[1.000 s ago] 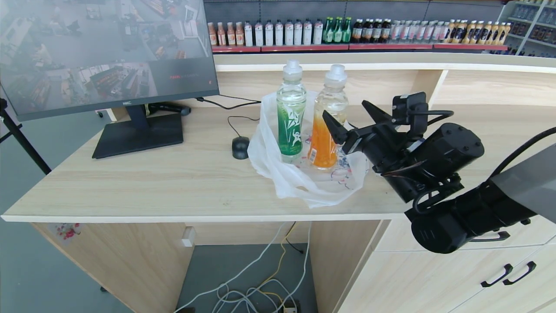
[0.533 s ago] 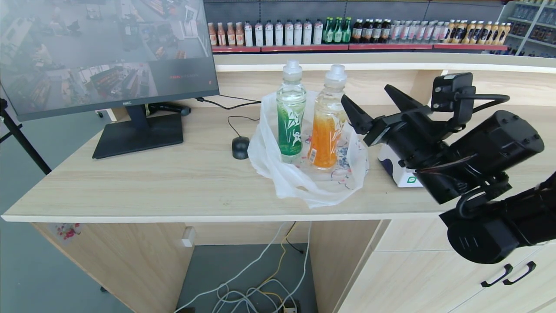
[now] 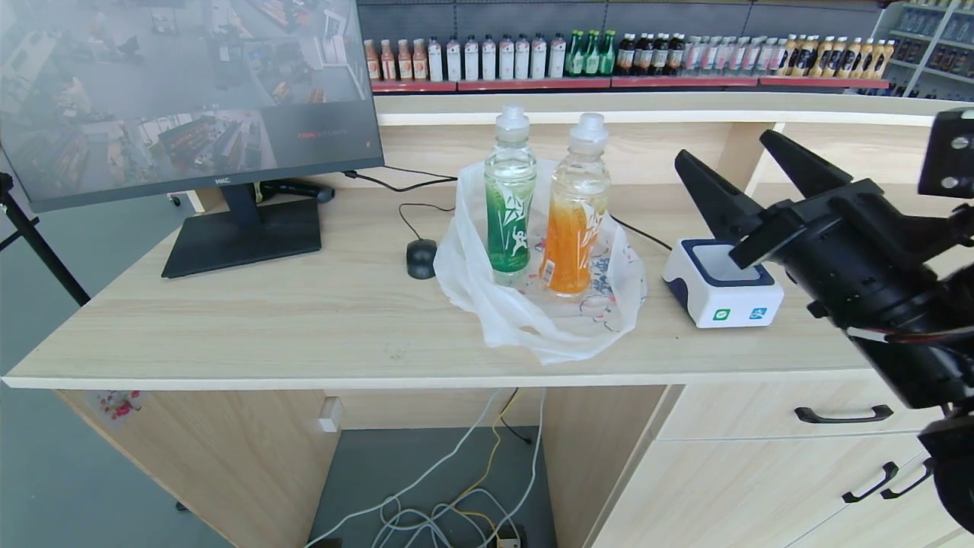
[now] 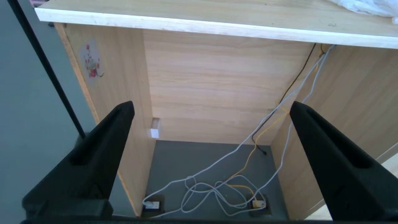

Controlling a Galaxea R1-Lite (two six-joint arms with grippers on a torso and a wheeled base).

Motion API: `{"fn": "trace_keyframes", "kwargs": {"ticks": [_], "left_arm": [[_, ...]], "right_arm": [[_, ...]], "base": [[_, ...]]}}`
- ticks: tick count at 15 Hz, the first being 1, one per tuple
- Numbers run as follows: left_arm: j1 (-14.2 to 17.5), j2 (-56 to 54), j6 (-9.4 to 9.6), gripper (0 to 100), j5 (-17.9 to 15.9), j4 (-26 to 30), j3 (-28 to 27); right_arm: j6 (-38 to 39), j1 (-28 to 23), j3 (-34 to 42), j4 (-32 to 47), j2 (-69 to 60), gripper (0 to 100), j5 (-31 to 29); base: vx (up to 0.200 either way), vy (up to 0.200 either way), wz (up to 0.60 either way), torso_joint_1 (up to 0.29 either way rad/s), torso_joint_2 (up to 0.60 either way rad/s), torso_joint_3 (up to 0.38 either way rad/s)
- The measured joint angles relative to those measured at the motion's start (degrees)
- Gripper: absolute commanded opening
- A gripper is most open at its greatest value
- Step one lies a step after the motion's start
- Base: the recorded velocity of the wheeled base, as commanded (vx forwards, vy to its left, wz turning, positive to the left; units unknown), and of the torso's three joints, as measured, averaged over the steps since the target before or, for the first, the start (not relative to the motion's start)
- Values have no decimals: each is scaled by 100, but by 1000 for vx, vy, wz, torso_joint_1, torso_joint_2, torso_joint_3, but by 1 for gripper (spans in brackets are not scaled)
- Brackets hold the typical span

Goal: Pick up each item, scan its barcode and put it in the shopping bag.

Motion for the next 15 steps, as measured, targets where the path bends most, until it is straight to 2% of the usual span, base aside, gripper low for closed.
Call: {"fn": "trace_keyframes", "kwargs": {"ticks": [5, 7, 10, 15], "left_arm": [[0, 0, 0, 100, 5, 2, 0], [0, 0, 0, 100, 5, 0, 0], [0, 0, -2, 100, 2, 0, 0], [0, 0, 2, 100, 2, 0, 0]], "right_arm": [[-24, 0, 2286, 41, -2283, 100, -5], [85, -13, 2848, 729, -3366, 100, 0], [116, -22, 3166, 2811, -4843, 100, 6], [-24, 44, 3291, 6895, -7409, 100, 22]], "base": [[0, 0, 0, 0, 0, 0], [0, 0, 0, 0, 0, 0], [0, 0, 0, 0, 0, 0], [0, 0, 0, 0, 0, 0]]}}
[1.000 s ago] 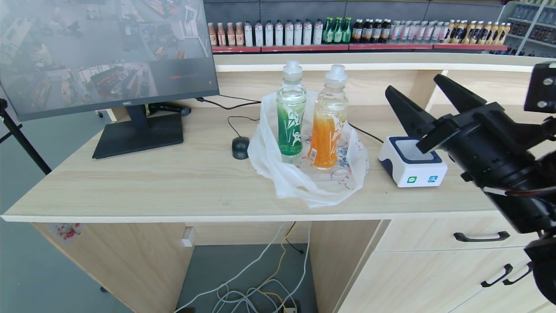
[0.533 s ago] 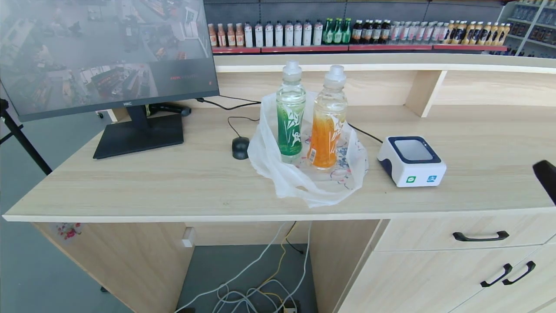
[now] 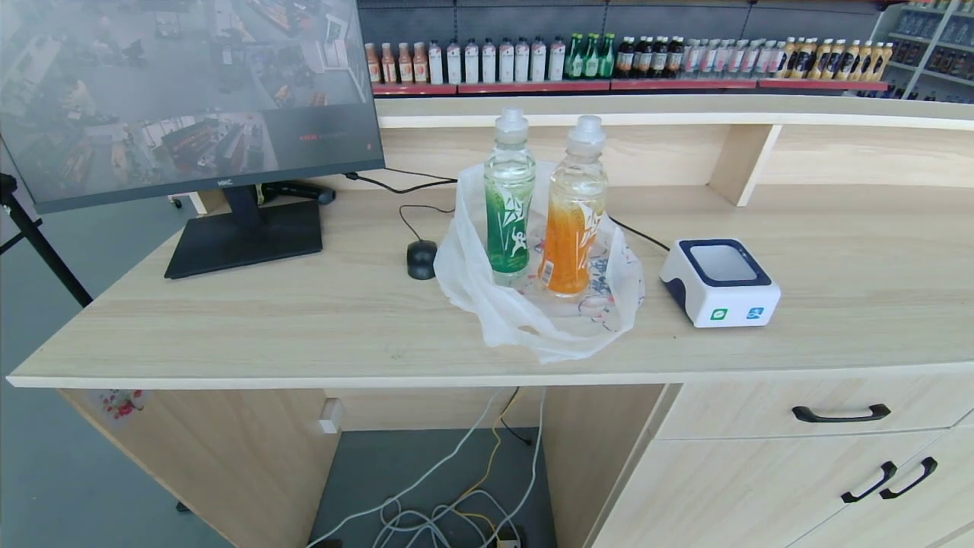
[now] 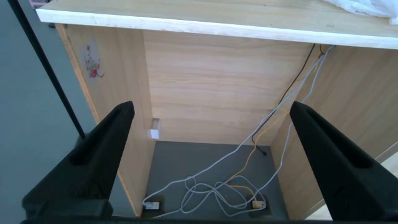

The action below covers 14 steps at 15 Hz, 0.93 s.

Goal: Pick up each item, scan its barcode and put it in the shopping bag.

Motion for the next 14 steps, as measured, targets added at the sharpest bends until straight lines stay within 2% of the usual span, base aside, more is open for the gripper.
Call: {"fn": "trace_keyframes", "kwargs": {"ticks": [2, 4, 8, 10, 12, 14], "left_arm": [[0, 0, -2, 100, 2, 0, 0], [0, 0, -2, 100, 0, 2, 0], [0, 0, 11, 100, -2, 0, 0], [0, 0, 2, 100, 0, 0, 0], [0, 0, 4, 100, 0, 2, 0], [0, 0, 4, 100, -2, 0, 0]], "right_arm": [[-41, 39, 15, 1186, -761, 100, 1], [-27, 59, 20, 1949, -1302, 100, -5], [172, -80, 20, 2094, -1381, 100, -68], [229, -680, 20, 2092, -1158, 100, -117], [218, -1648, 20, 2089, -984, 100, -141], [185, -2224, 22, 2089, -1073, 100, -152]], "base": [[0, 0, 0, 0, 0, 0], [0, 0, 0, 0, 0, 0], [0, 0, 0, 0, 0, 0], [0, 0, 0, 0, 0, 0], [0, 0, 0, 0, 0, 0], [0, 0, 0, 0, 0, 0]]}}
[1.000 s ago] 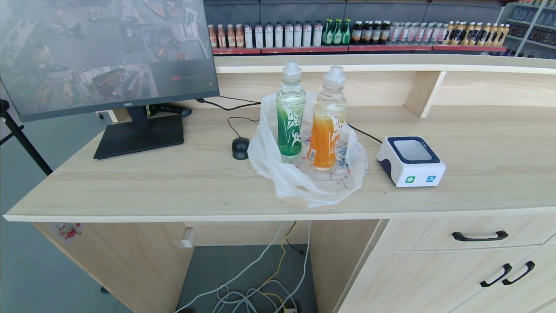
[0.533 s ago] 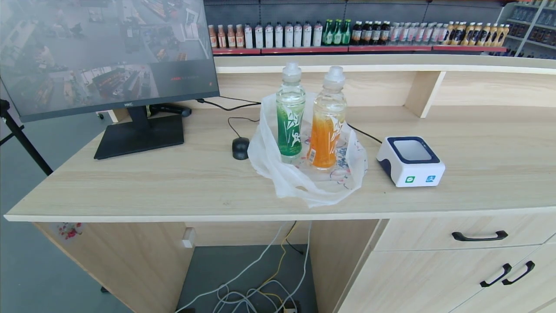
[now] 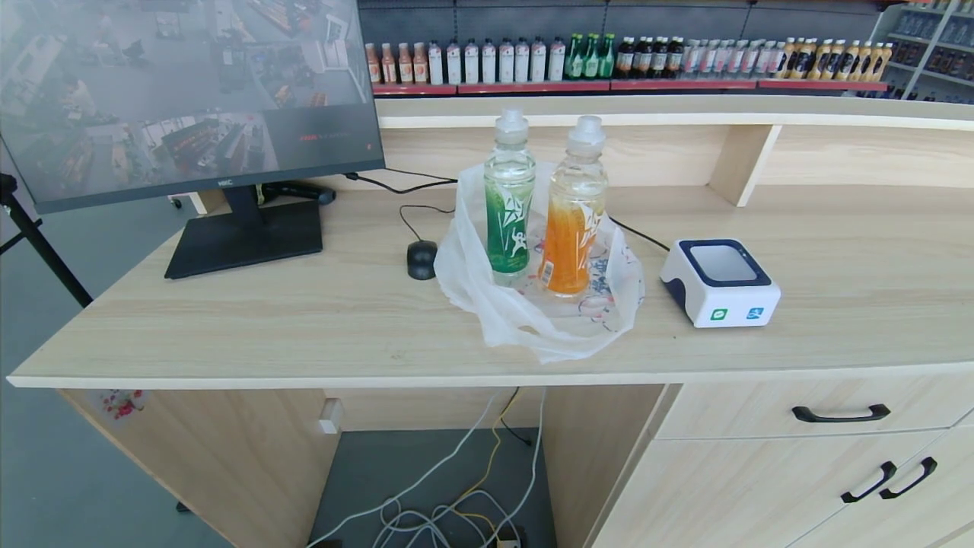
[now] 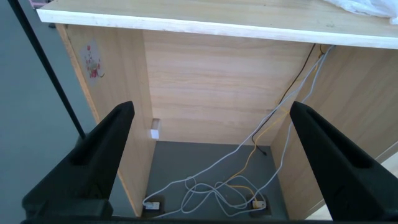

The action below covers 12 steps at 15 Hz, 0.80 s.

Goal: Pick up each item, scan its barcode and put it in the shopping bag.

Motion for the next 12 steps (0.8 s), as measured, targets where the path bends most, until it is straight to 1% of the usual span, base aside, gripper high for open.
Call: {"fn": "trace_keyframes", "kwargs": {"ticks": [1, 4, 12], "left_arm": [[0, 0, 0, 100, 2, 0, 0], [0, 0, 0, 100, 5, 0, 0], [0, 0, -28, 100, 5, 0, 0]], "right_arm": [[-23, -119, 0, 2, -151, 100, -2], [-18, -262, 0, 2, -532, 100, -4], [83, -288, 0, 2, -701, 100, -4]], "base": [[0, 0, 0, 0, 0, 0], [0, 0, 0, 0, 0, 0], [0, 0, 0, 0, 0, 0]]}}
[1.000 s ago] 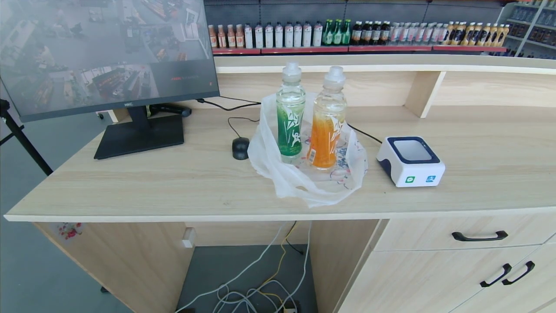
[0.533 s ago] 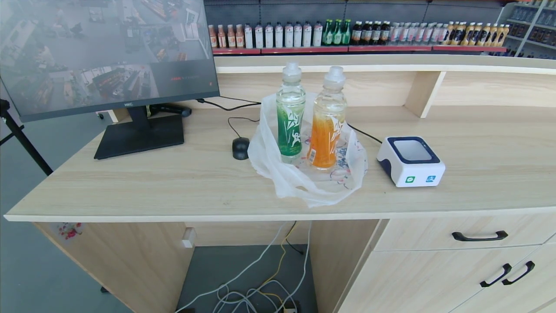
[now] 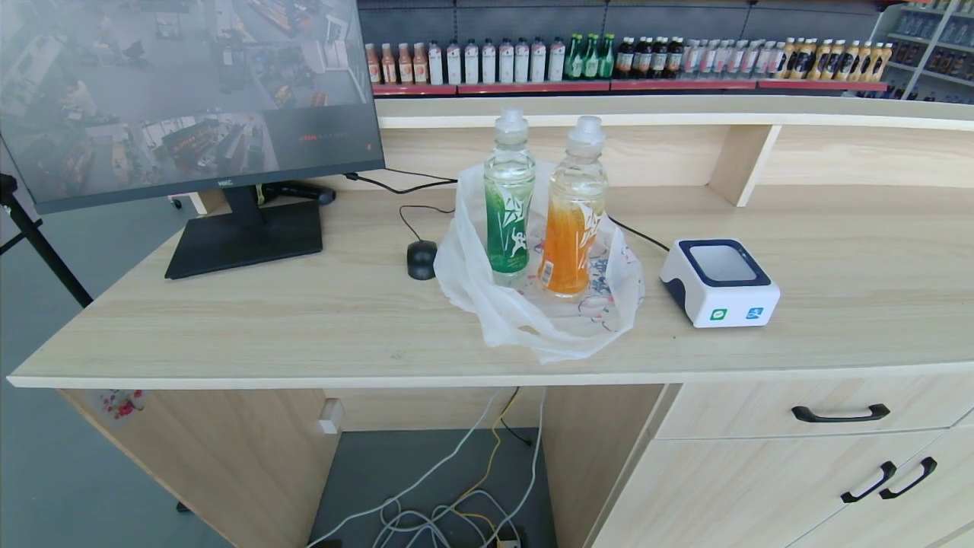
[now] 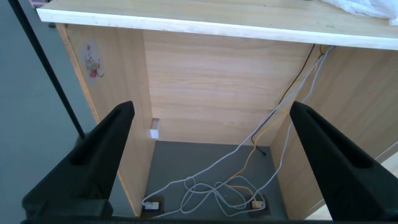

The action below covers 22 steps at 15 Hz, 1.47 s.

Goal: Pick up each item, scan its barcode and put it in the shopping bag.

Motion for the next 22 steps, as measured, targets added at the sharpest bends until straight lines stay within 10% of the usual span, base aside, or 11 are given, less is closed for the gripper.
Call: {"fn": "trace_keyframes", "kwargs": {"ticks": [22], "left_arm": [[-2, 0, -23, 100, 2, 0, 0]], "right_arm": [[-9, 0, 0, 0, 0, 100, 1]], "base": [[0, -200, 0, 5, 4, 3]]}}
